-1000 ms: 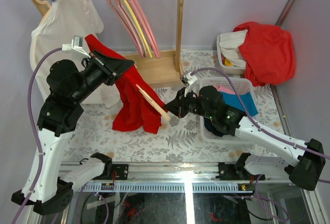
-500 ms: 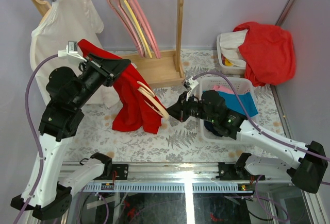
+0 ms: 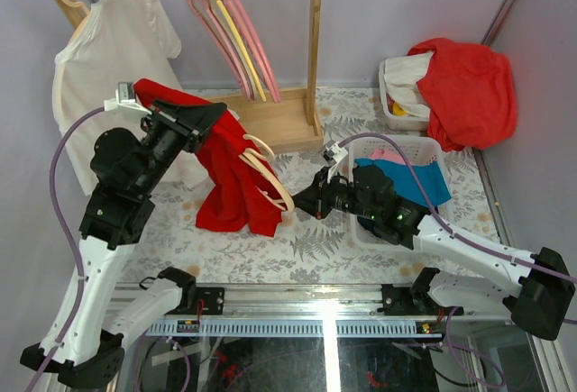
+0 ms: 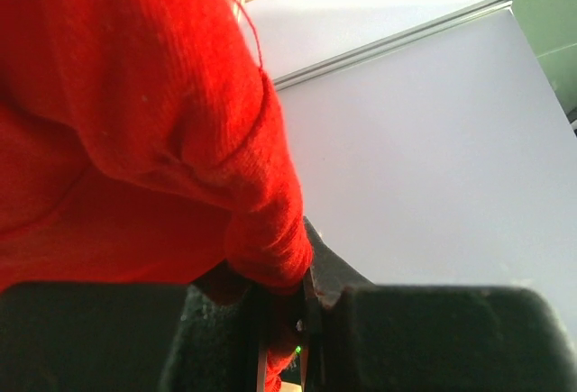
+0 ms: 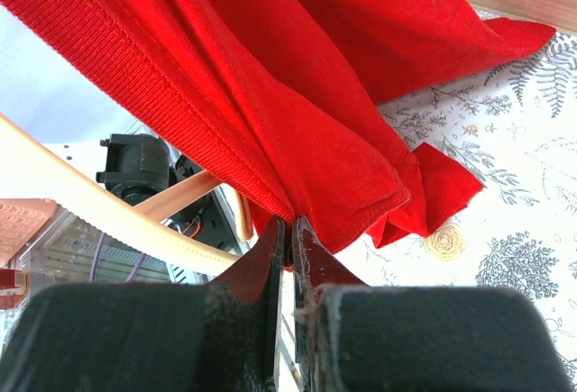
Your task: Place the t-shirt on the hanger
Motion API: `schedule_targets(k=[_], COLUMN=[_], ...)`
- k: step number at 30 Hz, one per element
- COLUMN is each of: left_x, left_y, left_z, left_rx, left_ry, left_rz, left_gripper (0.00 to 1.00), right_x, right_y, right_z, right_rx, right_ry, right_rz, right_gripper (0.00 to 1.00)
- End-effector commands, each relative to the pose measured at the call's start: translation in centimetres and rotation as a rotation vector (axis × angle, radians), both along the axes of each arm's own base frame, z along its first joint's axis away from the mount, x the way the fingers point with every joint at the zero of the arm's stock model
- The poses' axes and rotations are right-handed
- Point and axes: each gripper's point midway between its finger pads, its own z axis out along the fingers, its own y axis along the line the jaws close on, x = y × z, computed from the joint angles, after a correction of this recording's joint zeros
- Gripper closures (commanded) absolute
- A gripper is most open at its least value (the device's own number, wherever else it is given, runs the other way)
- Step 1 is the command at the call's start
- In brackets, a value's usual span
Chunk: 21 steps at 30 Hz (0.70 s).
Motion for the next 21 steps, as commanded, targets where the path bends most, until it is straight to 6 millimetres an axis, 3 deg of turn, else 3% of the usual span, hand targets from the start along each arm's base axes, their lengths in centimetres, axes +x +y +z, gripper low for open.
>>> schedule_targets(k=[1, 8, 21], left_x=[-2.8, -2.6, -4.8], left_y=[3.3, 4.1, 6.4], left_z=[10.2, 10.4, 12.3], left_rx=[-0.249, -0.313, -0.351], left_ry=[-0.363, -0.392, -0.464], left_rz=[0.1, 0.128, 0.21], left_gripper=[1.0, 1.0, 1.0], right_x=[-1.4, -1.9, -2.5], right_y=[-1.8, -2.1, -2.7], right_z=[-6.2, -7.3, -8.5], right_rx=[-0.156, -0.166, -0.188], right_ry=[0.133, 0.157, 0.171], right_rz=[0.005, 0.007, 0.001], right_gripper=[1.0, 1.0, 1.0])
